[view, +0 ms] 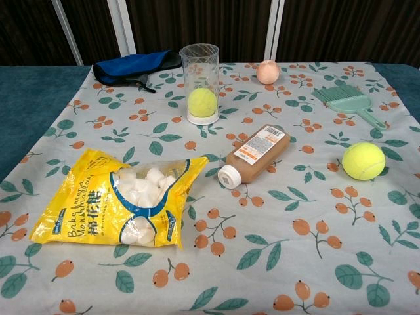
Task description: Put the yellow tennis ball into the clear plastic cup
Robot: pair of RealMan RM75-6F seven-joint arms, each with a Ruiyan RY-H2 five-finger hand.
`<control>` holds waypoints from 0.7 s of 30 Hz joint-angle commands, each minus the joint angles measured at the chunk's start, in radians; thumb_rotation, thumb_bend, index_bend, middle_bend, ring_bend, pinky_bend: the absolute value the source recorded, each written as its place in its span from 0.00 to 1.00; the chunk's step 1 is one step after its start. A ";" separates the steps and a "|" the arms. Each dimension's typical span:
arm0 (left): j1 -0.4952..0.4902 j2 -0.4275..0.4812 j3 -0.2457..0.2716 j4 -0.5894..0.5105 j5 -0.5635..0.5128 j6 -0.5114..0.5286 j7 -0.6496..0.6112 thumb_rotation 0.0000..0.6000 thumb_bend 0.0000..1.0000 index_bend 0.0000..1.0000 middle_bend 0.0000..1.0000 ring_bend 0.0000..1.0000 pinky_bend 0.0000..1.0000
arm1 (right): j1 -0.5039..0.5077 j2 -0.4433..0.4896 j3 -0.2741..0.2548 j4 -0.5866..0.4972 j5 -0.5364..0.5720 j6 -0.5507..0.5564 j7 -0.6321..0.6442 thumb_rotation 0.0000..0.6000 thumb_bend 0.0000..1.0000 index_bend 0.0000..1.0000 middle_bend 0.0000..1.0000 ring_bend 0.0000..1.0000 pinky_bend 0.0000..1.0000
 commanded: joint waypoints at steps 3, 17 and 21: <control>0.000 0.000 0.001 -0.003 0.003 -0.001 0.006 1.00 0.00 0.07 0.00 0.00 0.00 | -0.002 0.005 0.002 -0.003 0.001 0.003 0.004 1.00 0.31 0.09 0.10 0.11 0.02; 0.008 0.007 0.009 -0.012 0.022 0.009 -0.002 1.00 0.00 0.07 0.00 0.00 0.00 | -0.007 0.046 -0.014 -0.058 0.011 -0.026 0.063 1.00 0.31 0.07 0.09 0.09 0.01; 0.010 0.010 0.008 -0.012 0.023 0.013 -0.007 1.00 0.00 0.07 0.00 0.00 0.00 | -0.003 0.057 -0.022 -0.074 0.016 -0.049 0.078 1.00 0.32 0.06 0.09 0.09 0.01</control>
